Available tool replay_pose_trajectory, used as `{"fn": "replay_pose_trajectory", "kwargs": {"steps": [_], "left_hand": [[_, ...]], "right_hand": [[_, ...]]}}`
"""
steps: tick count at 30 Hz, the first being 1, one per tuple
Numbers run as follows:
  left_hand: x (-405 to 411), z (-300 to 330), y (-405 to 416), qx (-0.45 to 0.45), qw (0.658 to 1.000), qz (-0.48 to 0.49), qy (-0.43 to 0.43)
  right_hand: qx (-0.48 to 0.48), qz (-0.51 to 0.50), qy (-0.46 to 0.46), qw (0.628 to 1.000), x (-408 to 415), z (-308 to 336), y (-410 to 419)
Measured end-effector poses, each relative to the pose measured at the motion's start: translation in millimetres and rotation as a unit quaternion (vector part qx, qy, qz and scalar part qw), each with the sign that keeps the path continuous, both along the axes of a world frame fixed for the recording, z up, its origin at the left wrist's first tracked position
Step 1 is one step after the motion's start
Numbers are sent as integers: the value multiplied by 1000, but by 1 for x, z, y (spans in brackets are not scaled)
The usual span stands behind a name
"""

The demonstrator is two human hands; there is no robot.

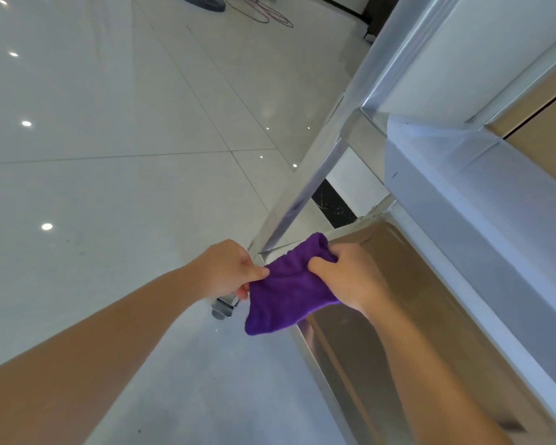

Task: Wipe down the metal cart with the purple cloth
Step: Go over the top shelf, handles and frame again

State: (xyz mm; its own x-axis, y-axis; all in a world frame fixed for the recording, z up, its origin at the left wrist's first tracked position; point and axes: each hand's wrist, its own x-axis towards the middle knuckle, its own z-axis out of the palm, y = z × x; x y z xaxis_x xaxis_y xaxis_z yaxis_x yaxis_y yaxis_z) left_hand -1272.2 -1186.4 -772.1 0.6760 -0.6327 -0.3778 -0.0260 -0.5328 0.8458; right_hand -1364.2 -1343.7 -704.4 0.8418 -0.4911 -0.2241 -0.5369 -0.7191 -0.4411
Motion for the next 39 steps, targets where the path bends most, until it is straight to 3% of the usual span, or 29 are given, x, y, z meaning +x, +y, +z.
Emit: {"fn": "replay_pose_trajectory", "kwargs": {"steps": [2,5,6,7,8,10,11,15,19,22,27,39], "left_hand": [[-3,1,1,-30,999,1,32],[-5,3,-1,-22,999,31,9],[-5,3,-2,-11,999,34,-8],[-6,3,-4,6,999,28,-46],[-8,3,-5,25,995,15,-95],[-16,-1,-8,33,984,-11,-174],[-21,-2,-10,25,979,-26,-202],[-33,-10,-10,6,960,-76,-268],[-31,-22,-7,8,943,-85,-321],[-32,-29,-13,-31,934,-52,-353],[-32,-32,-29,-142,872,-36,-468],[-21,-43,-58,-135,850,3,-509]], "right_hand": [[51,-12,-10,999,-8,11,-12],[184,-88,-88,975,-15,10,-17],[182,-119,-125,968,-14,4,-16],[108,-129,-136,976,-11,-3,-14],[-28,-110,-113,987,-7,-9,-11],[-277,-34,-19,960,-4,-23,2],[-312,-12,11,950,-4,-29,9],[-216,76,90,969,-10,-72,30],[-45,37,-47,997,2,-86,26],[-36,120,-116,985,14,-87,14],[-52,222,-154,961,36,-86,-17],[-171,164,-132,963,65,-93,-52]]}}
